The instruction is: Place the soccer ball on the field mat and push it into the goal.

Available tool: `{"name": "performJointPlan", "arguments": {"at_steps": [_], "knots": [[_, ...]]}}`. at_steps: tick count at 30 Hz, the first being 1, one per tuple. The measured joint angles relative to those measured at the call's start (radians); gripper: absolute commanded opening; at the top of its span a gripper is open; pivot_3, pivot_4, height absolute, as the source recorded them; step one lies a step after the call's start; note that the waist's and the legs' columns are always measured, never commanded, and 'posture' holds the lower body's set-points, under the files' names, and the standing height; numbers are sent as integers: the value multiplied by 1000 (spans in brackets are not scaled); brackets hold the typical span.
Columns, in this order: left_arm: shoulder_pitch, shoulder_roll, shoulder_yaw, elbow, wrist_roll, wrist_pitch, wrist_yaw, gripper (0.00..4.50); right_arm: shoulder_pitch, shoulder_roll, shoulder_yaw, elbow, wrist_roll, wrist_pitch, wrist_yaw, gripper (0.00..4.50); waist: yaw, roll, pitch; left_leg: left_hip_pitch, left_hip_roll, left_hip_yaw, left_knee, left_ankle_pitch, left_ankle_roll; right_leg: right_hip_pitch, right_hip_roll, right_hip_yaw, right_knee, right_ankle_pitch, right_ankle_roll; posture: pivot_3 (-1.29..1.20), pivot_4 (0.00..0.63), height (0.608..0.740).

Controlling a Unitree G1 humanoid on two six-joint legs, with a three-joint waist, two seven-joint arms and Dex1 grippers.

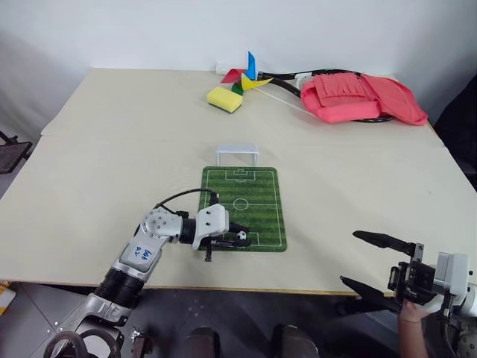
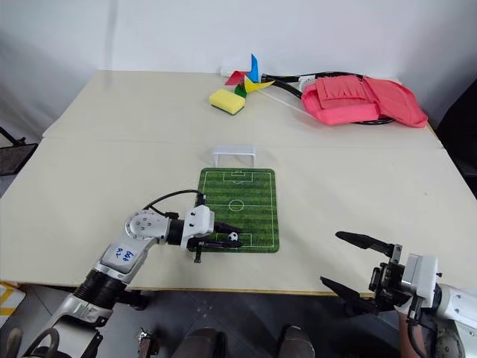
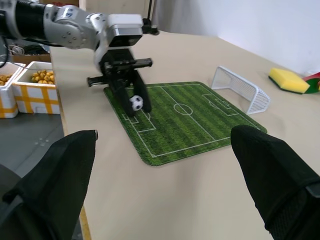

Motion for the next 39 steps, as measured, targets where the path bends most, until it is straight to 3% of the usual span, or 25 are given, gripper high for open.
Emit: {"name": "performJointPlan", "arguments": {"at_steps": [10, 13, 17, 27, 33, 36, 39], "knots": [[3, -16, -5, 21, 19, -29, 9, 953, 10, 5, 12, -39, -2, 3, -44, 4500, 1, 0, 0, 1, 0, -1, 0, 0, 0, 1, 0, -1, 0, 0, 0, 0, 150, 740], [4, -18, -3, 20, 16, -24, 6, 1995, 9, 4, 27, -61, 0, 26, -64, 4500, 1, 0, 0, 1, 0, -1, 0, 0, 0, 2, 0, -1, 0, 0, 0, 0, 150, 740], [8, -28, 13, 19, 3, -26, 5, 3052, 3, 0, 39, -89, 0, 53, -86, 4500, 1, 0, 0, 1, 0, -1, 0, 0, 0, 2, 0, -1, 0, 0, 0, 0, 150, 740], [38, -43, 82, -38, -87, -29, -2, 3052, -17, -6, 77, -97, 0, 100, -98, 4500, 0, 0, 0, 1, 0, -1, 0, 0, 0, 2, 0, -1, 0, 0, 0, 0, 150, 740], [112, 53, 241, -210, -323, 78, -75, 3052, -51, -5, 77, -18, 2, 75, -49, 4500, -7, 1, 0, 2, 1, -1, 0, 0, 0, 2, 0, -1, 0, 0, 0, 0, 150, 740], [193, 170, 368, -266, -421, 122, -136, 2478, -89, -2, 68, 47, 22, 48, -13, 4500, -16, 2, 1, 3, 1, -1, 0, 0, -1, 4, 0, 0, 0, 0, 0, 0, 150, 740], [351, 249, 472, -272, -460, 137, -184, 1474, -161, 0, 65, 153, 33, 7, 49, 4500, -19, 4, 2, 4, 1, -1, 0, -1, 0, 4, 0, 0, -1, 0, 0, 0, 150, 740]]}}
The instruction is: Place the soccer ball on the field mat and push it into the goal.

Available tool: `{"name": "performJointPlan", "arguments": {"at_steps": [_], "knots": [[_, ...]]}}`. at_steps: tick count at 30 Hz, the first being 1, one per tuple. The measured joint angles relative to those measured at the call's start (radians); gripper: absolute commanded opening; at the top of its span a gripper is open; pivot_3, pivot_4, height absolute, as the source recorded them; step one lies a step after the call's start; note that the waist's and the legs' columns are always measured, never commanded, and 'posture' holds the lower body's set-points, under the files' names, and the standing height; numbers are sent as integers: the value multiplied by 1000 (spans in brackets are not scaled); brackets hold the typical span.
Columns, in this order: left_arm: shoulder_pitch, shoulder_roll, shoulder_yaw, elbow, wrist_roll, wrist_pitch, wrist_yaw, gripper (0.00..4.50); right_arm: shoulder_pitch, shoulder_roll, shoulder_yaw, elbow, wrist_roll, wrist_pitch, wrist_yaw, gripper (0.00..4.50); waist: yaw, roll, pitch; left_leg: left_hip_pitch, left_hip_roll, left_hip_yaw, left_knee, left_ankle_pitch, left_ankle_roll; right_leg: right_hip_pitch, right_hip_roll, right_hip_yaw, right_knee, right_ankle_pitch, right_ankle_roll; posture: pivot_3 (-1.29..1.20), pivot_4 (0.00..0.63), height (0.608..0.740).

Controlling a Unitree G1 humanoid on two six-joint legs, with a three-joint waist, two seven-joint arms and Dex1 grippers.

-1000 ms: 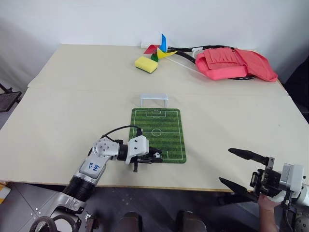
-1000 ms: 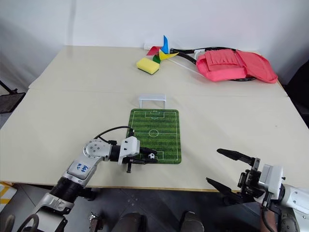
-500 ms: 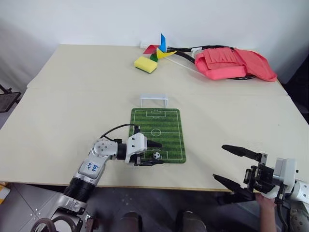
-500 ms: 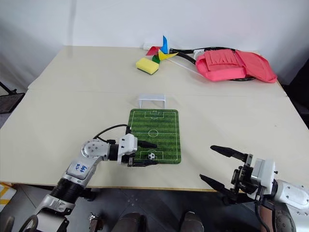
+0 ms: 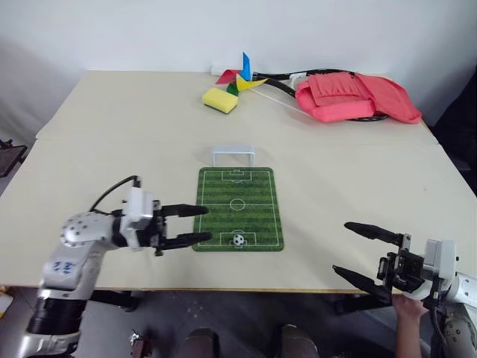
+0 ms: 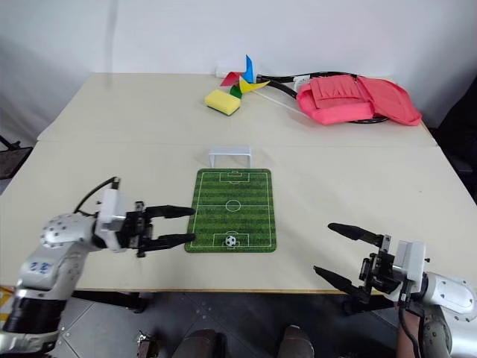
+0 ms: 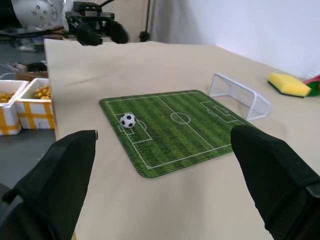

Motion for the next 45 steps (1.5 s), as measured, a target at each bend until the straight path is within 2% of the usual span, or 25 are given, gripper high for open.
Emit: {"name": "performJointPlan", "arguments": {"at_steps": [5, 8, 11, 14, 17, 23, 31, 36, 45], "knots": [[243, 18, 124, -8, -8, -36, -34, 13, -42, 0, -11, 134, 3, -75, 112, 4500, 10, 2, 1, -1, 1, -1, 0, -1, -1, -1, 1, -1, -1, 0, 0, 0, 150, 740], [311, 22, 166, -63, -28, -25, -32, 13, -49, 0, -11, 172, 12, -103, 151, 4500, 21, 3, 2, -1, 1, -1, 1, -1, 0, 0, 1, -1, -1, 0, 0, 0, 150, 740], [313, 7, 133, -111, -23, -29, -18, 13, -67, 0, -12, 214, 15, -132, 167, 4500, 18, 3, 2, -1, 1, 0, 2, -1, -1, 1, 1, 0, -1, 0, 0, 0, 150, 740], [253, -46, 37, -133, 11, -18, 38, 13, -64, -12, 5, 248, 24, -166, 175, 4500, 18, 5, 2, 0, 1, 0, 1, -1, -1, 1, 1, -1, 0, 0, 0, 0, 150, 740], [143, -121, -110, -133, 57, 24, 97, 13, -67, -22, 28, 267, 25, -188, 178, 4500, 17, 6, 2, 0, 1, 0, 2, -1, -1, 1, 1, 0, 0, 0, -1, 0, 150, 740], [1, -199, -250, -23, 148, 35, 151, 13, -57, -27, 58, 261, 20, -187, 178, 4500, 14, 8, 1, 0, 1, 1, 2, -1, -1, 1, 2, 0, 0, 0, -1, 0, 150, 740], [-53, -210, -342, 46, 198, 31, 135, 13, -27, -27, 80, 165, -3, -162, 164, 4500, 20, 8, 1, 0, 1, 0, 2, -1, -1, 1, 2, 0, 0, 0, -1, 0, 150, 740], [-121, -286, -368, 114, 223, 43, 179, 13, 1, -16, 88, 139, -12, -160, 149, 4500, 22, 8, 1, -1, 1, 0, 2, -1, -1, 1, 2, -1, -1, 0, -1, 0, 150, 740], [-171, -331, -401, 158, 284, 50, 246, 13, 25, -8, 90, 76, -24, -154, 103, 4500, 18, 8, 0, 0, 1, 0, 2, -1, -1, 1, 2, 0, -1, 0, -1, 0, 150, 740]]}}
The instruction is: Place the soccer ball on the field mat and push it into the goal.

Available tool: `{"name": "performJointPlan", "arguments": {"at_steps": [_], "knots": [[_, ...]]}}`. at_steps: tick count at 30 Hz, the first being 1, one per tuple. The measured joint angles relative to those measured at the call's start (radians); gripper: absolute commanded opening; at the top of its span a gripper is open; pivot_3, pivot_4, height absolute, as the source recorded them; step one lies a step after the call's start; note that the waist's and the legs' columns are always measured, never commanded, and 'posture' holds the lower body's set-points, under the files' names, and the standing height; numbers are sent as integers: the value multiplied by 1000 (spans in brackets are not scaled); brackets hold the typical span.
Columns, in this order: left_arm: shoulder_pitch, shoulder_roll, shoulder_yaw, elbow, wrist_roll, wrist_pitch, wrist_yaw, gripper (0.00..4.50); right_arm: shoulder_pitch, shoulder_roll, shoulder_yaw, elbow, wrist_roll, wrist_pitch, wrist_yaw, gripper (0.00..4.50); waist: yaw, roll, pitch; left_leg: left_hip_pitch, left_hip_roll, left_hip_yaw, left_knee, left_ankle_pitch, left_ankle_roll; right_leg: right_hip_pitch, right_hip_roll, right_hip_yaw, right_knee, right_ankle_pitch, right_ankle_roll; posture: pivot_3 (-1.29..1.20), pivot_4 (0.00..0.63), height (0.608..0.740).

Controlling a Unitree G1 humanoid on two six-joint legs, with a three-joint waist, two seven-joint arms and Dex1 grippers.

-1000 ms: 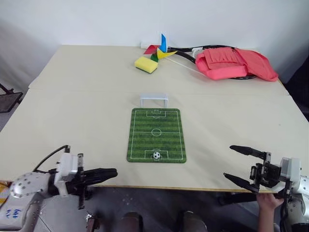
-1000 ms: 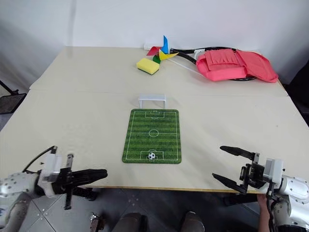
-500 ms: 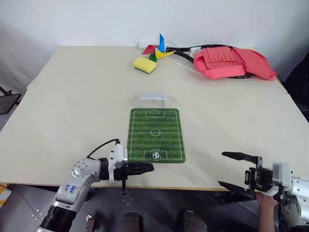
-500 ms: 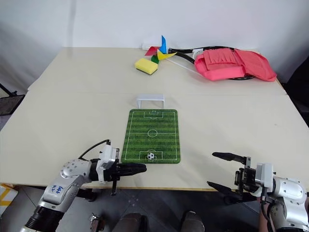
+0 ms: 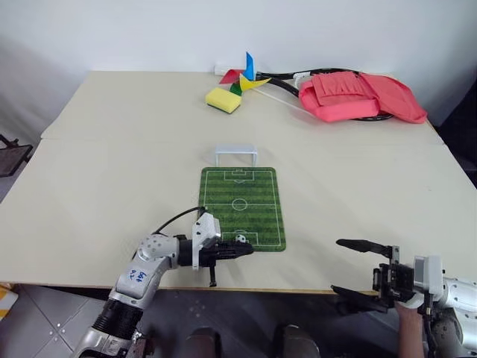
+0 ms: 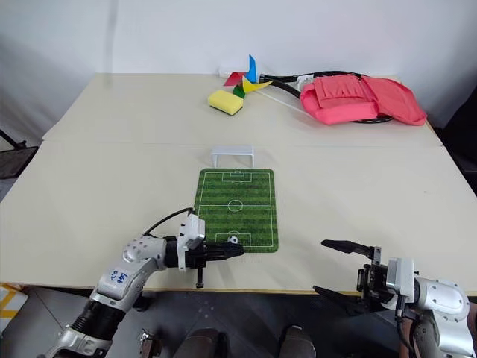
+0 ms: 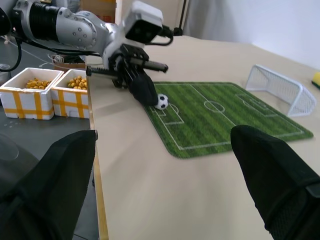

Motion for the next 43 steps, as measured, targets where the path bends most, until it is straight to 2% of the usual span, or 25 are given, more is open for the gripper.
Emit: {"name": "performJointPlan", "arguments": {"at_steps": [7, 10, 14, 17, 21, 25, 33, 35, 38, 41, 43], "knots": [[-33, -7, 0, 27, 8, -1, 6, 13, 9, 0, 1, -55, -8, 35, -51, 4500, 1, 0, 0, 0, 0, 0, 0, 0, 0, 0, 0, 0, 0, 0, 0, 0, 150, 740], [-97, -42, 4, 110, 38, -44, 35, 13, 10, 1, 0, -70, -10, 40, -79, 4500, 5, 0, 0, -1, 0, 0, 1, 0, 0, 0, 0, 0, 0, 0, 0, 0, 150, 740], [-231, -115, 60, 293, 76, -165, 142, 13, 16, 19, -4, -76, -10, 55, -137, 4500, 5, 0, 0, -1, 0, -1, 1, 0, 0, 0, 0, -1, 0, 0, 1, 0, 150, 740], [-347, -130, 120, 418, 101, -253, 228, 13, 17, 42, -5, -89, -10, 64, -193, 4500, 2, -1, 0, -1, -1, 0, 1, 0, 0, 0, 0, -1, -1, 1, 1, 0, 150, 740], [-377, -118, 181, 435, 65, -312, 198, 13, 18, 65, -14, -107, -10, 78, -269, 4500, -5, -1, 0, -1, -1, 0, -2, 0, 0, -1, 0, 0, -2, 1, 1, 0, 150, 740], [-311, -49, 243, 336, -30, -310, 87, 13, -6, 92, -35, -111, -13, 85, -358, 4500, -5, -1, 0, -2, 0, 0, -1, 0, 0, -2, 0, 0, -2, 1, 1, 0, 150, 740], [-145, 264, 457, 204, -131, -299, -45, 13, -117, 115, -40, -109, -28, 111, -460, 4500, -11, 0, 0, -1, 1, 0, -2, 0, 0, -2, 1, 0, -1, 1, 1, 0, 150, 740], [-85, 288, 499, 197, -143, -280, -44, 13, -134, 120, -38, -105, -29, 120, -468, 4500, -6, 0, 1, -2, 1, 0, -2, 0, 0, -3, 1, 0, -1, 1, 1, 0, 150, 740], [106, 308, 601, 170, -146, -247, 14, 13, -174, 126, -34, -97, -29, 127, -479, 4500, -10, 1, 1, -2, 3, 1, -2, -1, 0, -3, 2, 1, -2, 1, 1, 0, 150, 740], [245, 294, 666, 152, -132, -212, 108, 13, -196, 126, -32, -81, -30, 149, -483, 4500, -12, 0, 2, -2, 5, 1, -2, -2, -1, -3, 5, 1, -2, 1, 0, 0, 150, 740], [280, 274, 688, 113, -132, -213, 149, 13, -218, 126, -28, -70, -30, 164, -484, 4500, -2, 0, 2, -2, 6, 1, -1, -2, -2, -3, 5, 1, -1, 1, -1, 0, 150, 740]]}}
